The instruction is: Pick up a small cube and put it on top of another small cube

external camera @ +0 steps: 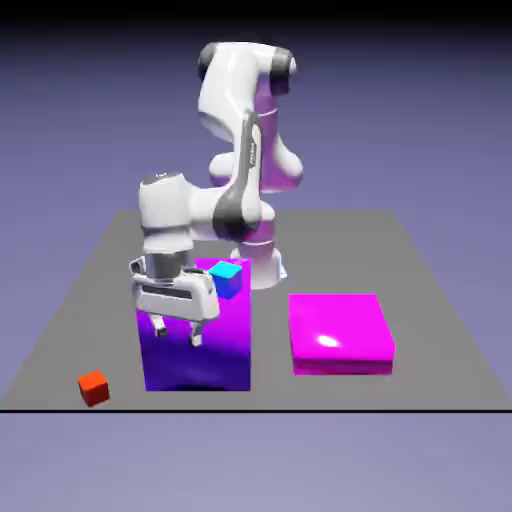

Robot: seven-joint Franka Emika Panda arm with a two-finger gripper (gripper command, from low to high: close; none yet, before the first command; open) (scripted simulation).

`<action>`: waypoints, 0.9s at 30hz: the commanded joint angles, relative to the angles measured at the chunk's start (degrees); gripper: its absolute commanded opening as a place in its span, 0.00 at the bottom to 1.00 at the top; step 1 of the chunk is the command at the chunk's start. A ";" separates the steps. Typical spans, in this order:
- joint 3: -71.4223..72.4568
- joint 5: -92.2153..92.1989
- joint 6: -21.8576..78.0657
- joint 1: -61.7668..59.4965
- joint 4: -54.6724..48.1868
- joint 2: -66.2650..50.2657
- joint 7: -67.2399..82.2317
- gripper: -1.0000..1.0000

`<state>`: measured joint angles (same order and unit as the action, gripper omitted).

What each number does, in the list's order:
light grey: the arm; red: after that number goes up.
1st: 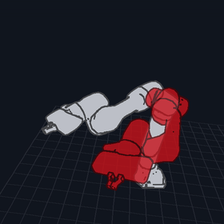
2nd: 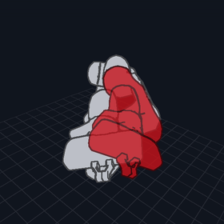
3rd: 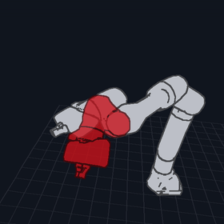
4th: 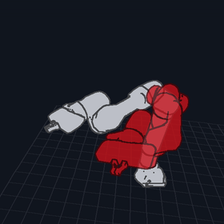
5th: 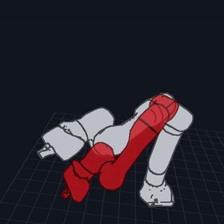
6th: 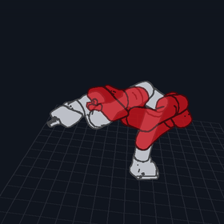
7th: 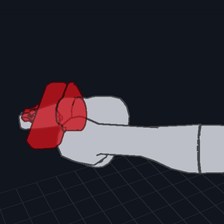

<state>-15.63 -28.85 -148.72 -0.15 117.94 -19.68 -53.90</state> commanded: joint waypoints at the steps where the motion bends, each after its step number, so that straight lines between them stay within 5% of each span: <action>1: -0.58 -1.00 1.03 -0.10 -1.70 -2.08 -0.34 0.50; 6: -1.48 -2.10 6.14 -4.52 -7.48 -10.08 -4.67 0.50; 27: -1.36 -17.19 8.99 -19.46 -4.44 -11.93 -57.00 0.50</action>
<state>-16.99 -46.04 -139.74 -19.60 113.50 -31.61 -110.89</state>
